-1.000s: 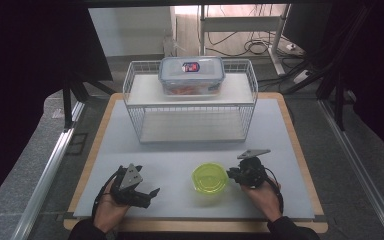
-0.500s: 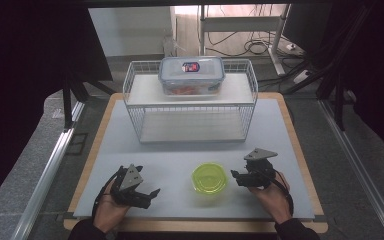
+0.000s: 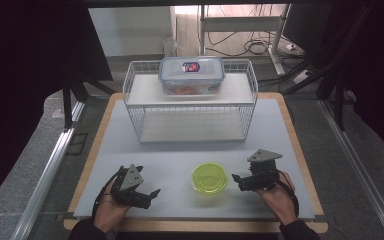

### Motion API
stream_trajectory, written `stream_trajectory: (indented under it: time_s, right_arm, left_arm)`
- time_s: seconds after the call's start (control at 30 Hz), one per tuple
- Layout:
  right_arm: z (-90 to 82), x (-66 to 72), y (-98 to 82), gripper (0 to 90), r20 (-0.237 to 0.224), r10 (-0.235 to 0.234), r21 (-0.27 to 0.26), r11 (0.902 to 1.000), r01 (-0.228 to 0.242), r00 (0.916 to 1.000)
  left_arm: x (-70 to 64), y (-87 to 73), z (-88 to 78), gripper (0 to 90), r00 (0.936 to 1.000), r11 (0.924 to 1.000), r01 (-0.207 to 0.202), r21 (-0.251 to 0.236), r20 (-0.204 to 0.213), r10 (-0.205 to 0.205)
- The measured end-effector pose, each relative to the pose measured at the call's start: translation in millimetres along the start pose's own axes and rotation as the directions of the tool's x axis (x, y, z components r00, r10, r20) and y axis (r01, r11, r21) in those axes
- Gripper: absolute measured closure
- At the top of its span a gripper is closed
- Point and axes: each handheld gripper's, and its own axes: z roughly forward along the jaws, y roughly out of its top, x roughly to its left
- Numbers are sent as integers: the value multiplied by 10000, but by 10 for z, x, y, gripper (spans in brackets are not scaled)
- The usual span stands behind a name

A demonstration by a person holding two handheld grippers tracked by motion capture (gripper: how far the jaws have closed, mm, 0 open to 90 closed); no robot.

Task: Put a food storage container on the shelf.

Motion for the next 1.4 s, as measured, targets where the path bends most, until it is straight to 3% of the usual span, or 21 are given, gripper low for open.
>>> stream_trajectory:
  time_s: [0.27, 0.3, 0.43, 0.57, 0.6, 0.63, 0.73, 0.8, 0.83, 0.9, 0.97, 1.0, 1.03, 1.07, 1.2, 1.3, 1.33, 1.37, 1.4]
  right_arm:
    - [-115, -9, 83, 26, -589, 792, -685, 9942, -832, 9951]
    - [-136, -10, 105, 26, -1006, 945, -561, 9934, -1005, 9904]
    - [-100, 58, 115, 60, -1358, 1237, 15, 9922, -1246, 9830]
    - [-80, 100, 135, 141, -1549, 1532, 74, 9881, -1539, 9760]
    - [-79, 106, 156, 235, -1772, 1679, 12, 9854, -1704, 9697]
    - [-79, 106, 156, 235, -1772, 1679, 12, 9854, -1704, 9697]
    - [-61, 106, 187, 396, -2331, 1904, 123, 9811, -1929, 9536]
    - [-20, 112, 197, 444, -2630, 2062, 315, 9782, -2052, 9425]
    - [33, 121, 200, 480, -2888, 2204, 497, 9753, -2153, 9317]
    - [62, 120, 200, 493, -2978, 2277, 556, 9736, -2213, 9271]
    - [118, 106, 196, 542, -3228, 2541, 658, 9670, -2462, 9117]
    - [165, 84, 189, 591, -3408, 3027, 877, 9528, -2905, 8901]
    - [186, 73, 184, 608, -3544, 3298, 1055, 9439, -3130, 8750]
    - [186, 73, 184, 608, -3544, 3298, 1055, 9439, -3130, 8750]
    - [232, 38, 158, 677, -3996, 3971, 1413, 9172, -3725, 8262]
    - [250, 21, 147, 731, -4157, 4242, 1586, 9048, -3951, 8045]
    - [258, 12, 141, 747, -4250, 4412, 1686, 8965, -4097, 7904]
    - [275, -8, 127, 795, -4556, 4667, 1857, 8826, -4318, 7580]
    - [275, -8, 127, 795, -4556, 4667, 1857, 8826, -4318, 7580]
  left_arm:
    - [-10, 6, -2, 53, 9999, 9999, -140, -10, -64, 140]
    - [-10, 6, -1, 52, 9999, 9999, -140, -10, -69, 140]
    - [-10, 7, -1, 52, 9999, 9999, -132, -20, -77, 132]
    - [-15, 8, 4, 52, 9999, 9999, -150, 6, -65, 150]
    - [-15, 7, 5, 52, 9999, 9999, -154, 9, -65, 154]
    - [-15, 7, 5, 52, 9999, 9999, -157, 11, -68, 157]
    - [-13, 7, 4, 51, 9999, 9999, -147, 2, -65, 147]
    - [-14, 7, 4, 51, 9999, 9999, -147, 1, -52, 147]
    - [-16, 7, 6, 51, 9999, 9999, -153, 8, -57, 153]
    - [-17, 7, 7, 51, 9999, 9999, -155, 12, -54, 155]
    - [-20, 7, 11, 51, 9999, 9999, -151, 8, -44, 151]
    - [-21, 6, 12, 51, 9999, 9999, -137, 12, -19, 137]
    - [-21, 6, 12, 51, 9999, 9999, -137, 12, -19, 137]
    - [-21, 6, 12, 51, 9999, 9999, -141, 13, -15, 141]
    - [-19, 5, 17, 51, 9999, 9999, -155, 24, -2, 155]
    - [-24, 7, 19, 51, 9999, 9998, -172, 26, 15, 172]
    - [-25, 7, 19, 51, 9998, 9998, -179, 28, 18, 179]
    - [-26, 7, 20, 51, 9998, 9998, -185, 30, 17, 185]
    - [-24, 7, 19, 51, 9998, 9998, -212, 56, 14, 212]
